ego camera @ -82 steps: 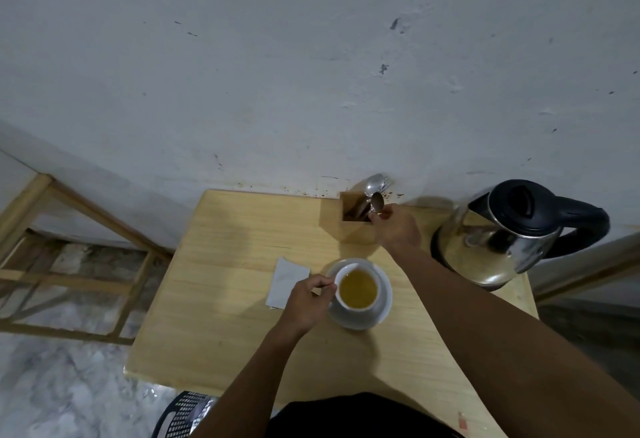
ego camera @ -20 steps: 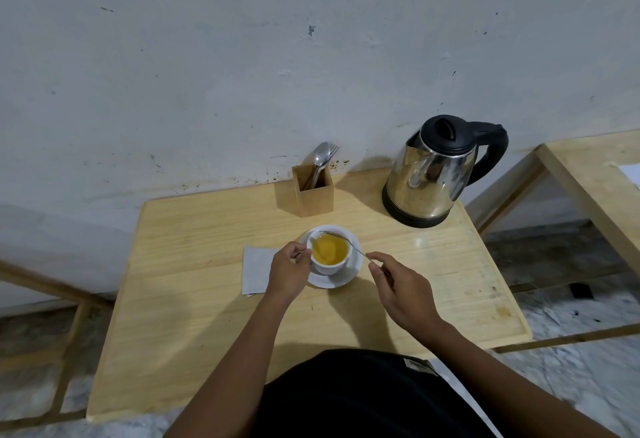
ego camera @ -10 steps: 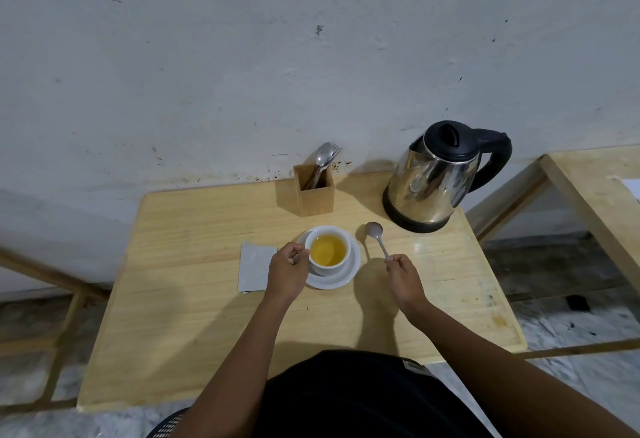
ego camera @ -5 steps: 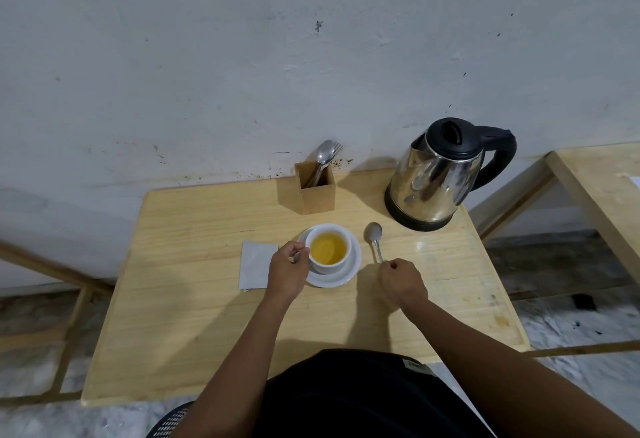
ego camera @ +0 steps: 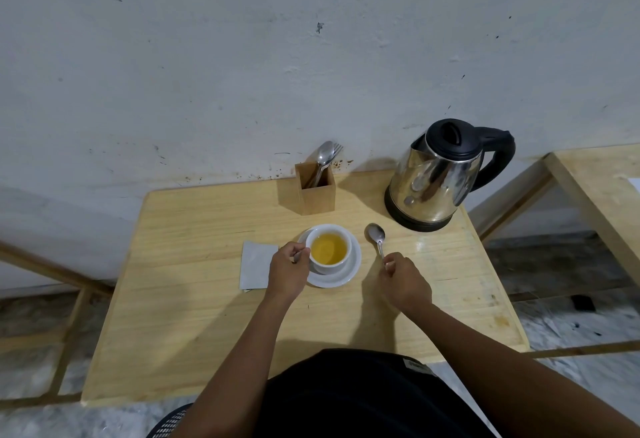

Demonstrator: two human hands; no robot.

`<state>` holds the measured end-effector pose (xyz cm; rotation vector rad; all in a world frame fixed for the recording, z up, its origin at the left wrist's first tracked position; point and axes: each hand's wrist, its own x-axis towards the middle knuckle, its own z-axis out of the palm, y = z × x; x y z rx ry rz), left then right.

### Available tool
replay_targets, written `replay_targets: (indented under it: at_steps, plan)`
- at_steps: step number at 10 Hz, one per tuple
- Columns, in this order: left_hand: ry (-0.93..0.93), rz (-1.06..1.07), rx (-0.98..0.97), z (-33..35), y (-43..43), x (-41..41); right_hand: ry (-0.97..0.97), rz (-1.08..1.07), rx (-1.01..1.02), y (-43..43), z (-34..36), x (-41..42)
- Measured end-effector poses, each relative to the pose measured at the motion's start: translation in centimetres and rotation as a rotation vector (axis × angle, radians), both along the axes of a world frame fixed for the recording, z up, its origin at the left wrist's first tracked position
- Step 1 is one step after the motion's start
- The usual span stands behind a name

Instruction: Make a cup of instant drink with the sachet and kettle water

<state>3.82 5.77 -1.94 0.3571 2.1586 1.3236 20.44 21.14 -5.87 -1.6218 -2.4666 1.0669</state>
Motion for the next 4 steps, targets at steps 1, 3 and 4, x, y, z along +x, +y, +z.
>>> replay_targets:
  at_steps: [1, 3, 4]
  plan:
    - [0.003, -0.002, -0.002, -0.1, 0.0, -0.1, -0.023, 0.039, 0.004, 0.2, 0.2, 0.0]
    - [0.06, -0.056, -0.043, -0.1, -0.3, -0.6, 0.007, 0.085, 0.041, 0.8, 1.3, -0.9]
    - [0.16, -0.127, -0.112, 0.5, 0.0, -1.6, 0.098, 0.152, 0.101, 1.3, 2.6, -2.1]
